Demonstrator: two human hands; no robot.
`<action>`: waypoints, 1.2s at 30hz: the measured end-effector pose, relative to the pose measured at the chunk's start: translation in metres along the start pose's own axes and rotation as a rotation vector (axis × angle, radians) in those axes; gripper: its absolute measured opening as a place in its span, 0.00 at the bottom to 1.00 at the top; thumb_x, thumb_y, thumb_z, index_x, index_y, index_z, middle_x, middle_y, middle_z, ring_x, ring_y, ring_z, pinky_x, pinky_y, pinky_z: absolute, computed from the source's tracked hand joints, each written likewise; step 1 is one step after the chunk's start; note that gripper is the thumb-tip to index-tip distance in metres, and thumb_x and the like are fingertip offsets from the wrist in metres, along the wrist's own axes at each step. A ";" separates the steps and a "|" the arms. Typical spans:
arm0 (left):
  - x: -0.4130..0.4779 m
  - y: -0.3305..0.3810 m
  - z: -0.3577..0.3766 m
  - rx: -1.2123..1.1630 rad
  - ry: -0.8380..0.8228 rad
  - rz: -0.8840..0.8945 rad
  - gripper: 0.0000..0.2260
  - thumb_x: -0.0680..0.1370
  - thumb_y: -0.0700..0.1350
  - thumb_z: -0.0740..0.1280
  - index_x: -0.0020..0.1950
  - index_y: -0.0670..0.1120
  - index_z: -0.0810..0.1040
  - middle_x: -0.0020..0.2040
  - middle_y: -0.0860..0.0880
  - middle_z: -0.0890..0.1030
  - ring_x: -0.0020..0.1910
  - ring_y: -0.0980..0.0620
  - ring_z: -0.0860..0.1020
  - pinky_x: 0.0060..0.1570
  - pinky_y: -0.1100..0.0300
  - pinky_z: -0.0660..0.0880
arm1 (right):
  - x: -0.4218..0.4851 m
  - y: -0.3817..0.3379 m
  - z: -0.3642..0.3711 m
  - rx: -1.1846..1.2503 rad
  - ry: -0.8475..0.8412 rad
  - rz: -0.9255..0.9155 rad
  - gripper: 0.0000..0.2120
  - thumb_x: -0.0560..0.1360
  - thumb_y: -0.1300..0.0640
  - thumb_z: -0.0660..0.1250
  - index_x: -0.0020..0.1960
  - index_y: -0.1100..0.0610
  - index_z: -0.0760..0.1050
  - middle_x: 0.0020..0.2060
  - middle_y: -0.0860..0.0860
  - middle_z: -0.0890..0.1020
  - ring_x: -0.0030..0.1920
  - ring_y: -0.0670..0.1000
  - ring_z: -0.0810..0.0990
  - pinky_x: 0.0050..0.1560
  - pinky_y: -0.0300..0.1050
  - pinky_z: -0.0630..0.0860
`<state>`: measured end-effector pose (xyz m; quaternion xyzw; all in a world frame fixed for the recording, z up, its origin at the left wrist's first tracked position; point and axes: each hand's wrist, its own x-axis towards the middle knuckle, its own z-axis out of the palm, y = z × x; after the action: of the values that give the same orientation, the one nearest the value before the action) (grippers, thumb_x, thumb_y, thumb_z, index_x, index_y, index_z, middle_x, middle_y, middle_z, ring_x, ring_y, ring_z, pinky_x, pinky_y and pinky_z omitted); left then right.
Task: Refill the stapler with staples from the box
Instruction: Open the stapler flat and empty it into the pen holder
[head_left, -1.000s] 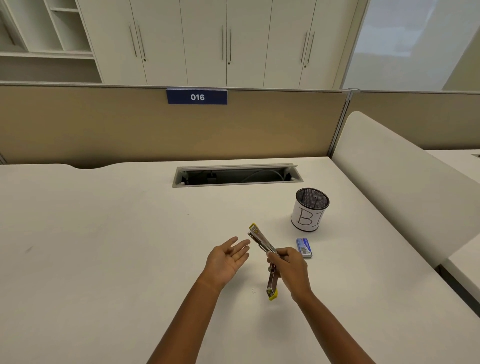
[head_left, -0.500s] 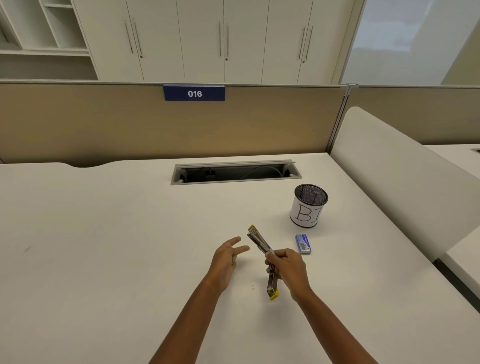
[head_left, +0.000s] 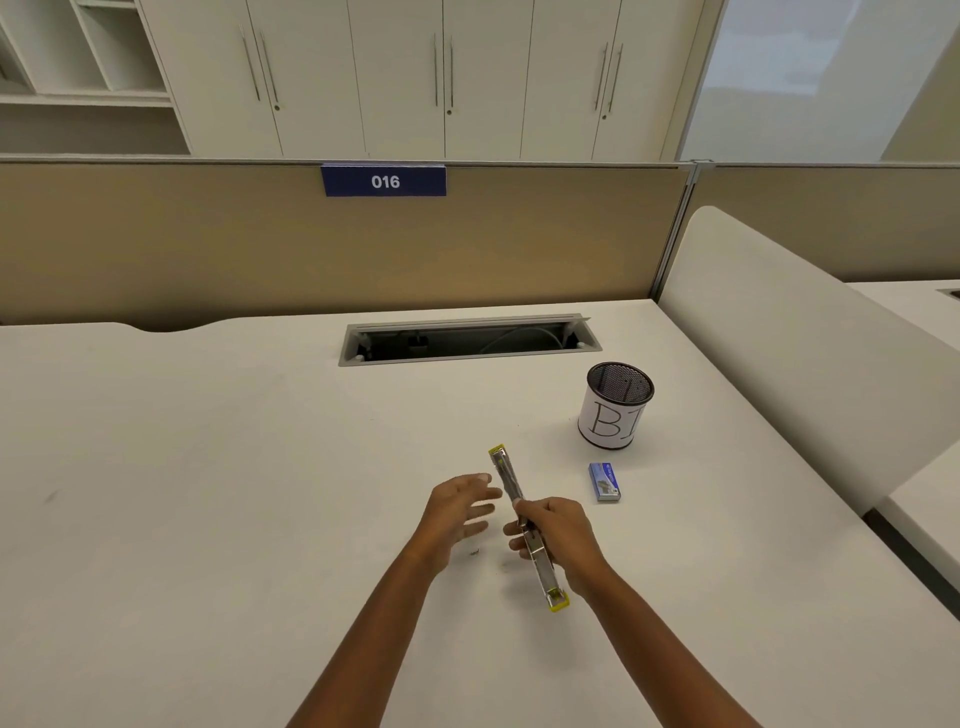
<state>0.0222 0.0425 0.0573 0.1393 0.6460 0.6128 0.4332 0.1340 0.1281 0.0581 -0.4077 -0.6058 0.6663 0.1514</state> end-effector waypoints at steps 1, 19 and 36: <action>0.000 0.000 0.001 0.033 -0.004 0.012 0.08 0.79 0.45 0.61 0.55 0.43 0.75 0.51 0.44 0.80 0.51 0.46 0.77 0.50 0.57 0.75 | 0.000 -0.001 0.003 -0.004 -0.026 0.010 0.11 0.75 0.58 0.65 0.35 0.61 0.75 0.33 0.58 0.82 0.27 0.52 0.80 0.27 0.39 0.77; 0.021 0.001 -0.029 0.288 0.325 -0.011 0.11 0.74 0.36 0.64 0.32 0.41 0.70 0.33 0.42 0.72 0.29 0.46 0.73 0.31 0.60 0.75 | 0.014 0.014 0.026 -0.703 -0.078 -0.329 0.12 0.74 0.70 0.59 0.50 0.65 0.79 0.44 0.59 0.82 0.44 0.55 0.80 0.47 0.42 0.74; 0.030 -0.011 -0.017 0.522 0.434 -0.009 0.20 0.73 0.37 0.64 0.24 0.44 0.61 0.25 0.47 0.65 0.34 0.44 0.67 0.34 0.61 0.63 | 0.019 0.033 0.018 -1.263 -0.156 -0.541 0.11 0.78 0.61 0.55 0.54 0.62 0.74 0.54 0.59 0.76 0.54 0.57 0.75 0.49 0.49 0.73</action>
<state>-0.0038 0.0502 0.0339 0.1091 0.8589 0.4401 0.2382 0.1184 0.1214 0.0189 -0.2035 -0.9672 0.1521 0.0020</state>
